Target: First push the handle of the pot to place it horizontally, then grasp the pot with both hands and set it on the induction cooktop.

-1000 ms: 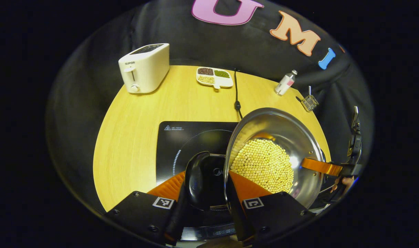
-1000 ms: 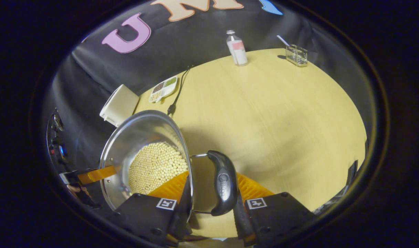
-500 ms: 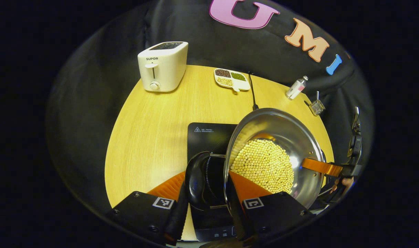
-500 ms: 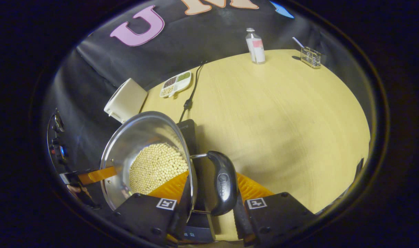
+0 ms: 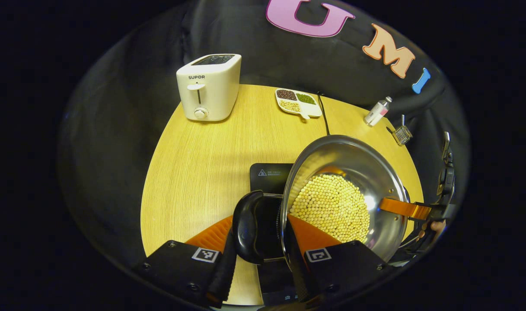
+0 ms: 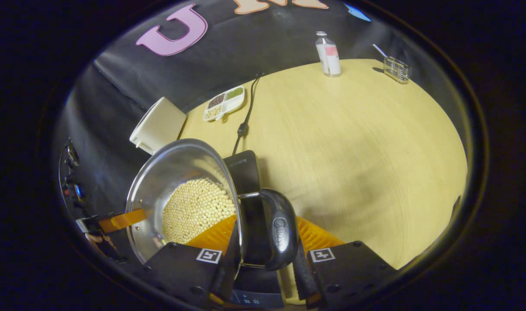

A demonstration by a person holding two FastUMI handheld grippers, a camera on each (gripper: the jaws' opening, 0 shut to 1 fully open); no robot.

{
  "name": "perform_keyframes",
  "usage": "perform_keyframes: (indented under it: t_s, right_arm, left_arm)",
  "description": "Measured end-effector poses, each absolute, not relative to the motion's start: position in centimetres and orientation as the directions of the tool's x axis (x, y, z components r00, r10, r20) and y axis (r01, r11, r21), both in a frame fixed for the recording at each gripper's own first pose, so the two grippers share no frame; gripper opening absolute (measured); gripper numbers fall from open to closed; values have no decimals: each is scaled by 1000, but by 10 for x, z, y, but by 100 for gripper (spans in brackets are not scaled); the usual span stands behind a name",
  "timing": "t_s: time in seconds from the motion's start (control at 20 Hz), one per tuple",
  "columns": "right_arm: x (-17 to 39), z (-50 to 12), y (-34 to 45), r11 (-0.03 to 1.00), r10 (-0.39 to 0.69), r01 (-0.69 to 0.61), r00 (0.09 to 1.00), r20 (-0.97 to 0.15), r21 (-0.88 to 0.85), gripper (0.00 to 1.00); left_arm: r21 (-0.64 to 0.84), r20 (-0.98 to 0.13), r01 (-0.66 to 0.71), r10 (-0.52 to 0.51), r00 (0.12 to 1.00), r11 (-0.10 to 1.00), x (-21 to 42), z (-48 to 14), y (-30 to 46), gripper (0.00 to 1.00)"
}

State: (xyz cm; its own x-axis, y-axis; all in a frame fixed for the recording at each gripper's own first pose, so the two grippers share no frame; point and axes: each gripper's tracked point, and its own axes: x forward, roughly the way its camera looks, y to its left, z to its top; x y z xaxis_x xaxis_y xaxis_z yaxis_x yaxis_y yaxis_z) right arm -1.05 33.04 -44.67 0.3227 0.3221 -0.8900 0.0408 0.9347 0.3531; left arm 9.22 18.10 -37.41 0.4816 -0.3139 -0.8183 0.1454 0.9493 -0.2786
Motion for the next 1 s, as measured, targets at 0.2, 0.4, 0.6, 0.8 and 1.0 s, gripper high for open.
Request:
perform_keyframes:
  t_s: [0.2,0.4,0.6,0.8,1.0]
  right_arm:
    - [-10,-447,334,935,322,42,317,-892,352,55]
    - [-12,-445,336,934,325,38,314,-892,354,54]
    - [-13,-444,336,936,326,25,315,-891,351,59]
    - [-12,-444,337,935,331,17,319,-888,355,62]
    - [-13,-444,336,935,330,21,318,-889,354,54]
  left_arm:
    - [-285,-820,138,-316,478,949,93,-378,184,58]
    - [-306,-824,116,-324,465,945,89,-385,186,59]
    - [-322,-823,98,-330,462,942,85,-387,186,59]
    - [-317,-827,100,-327,457,943,83,-389,187,63]
    - [-310,-833,102,-321,451,945,83,-391,188,62]
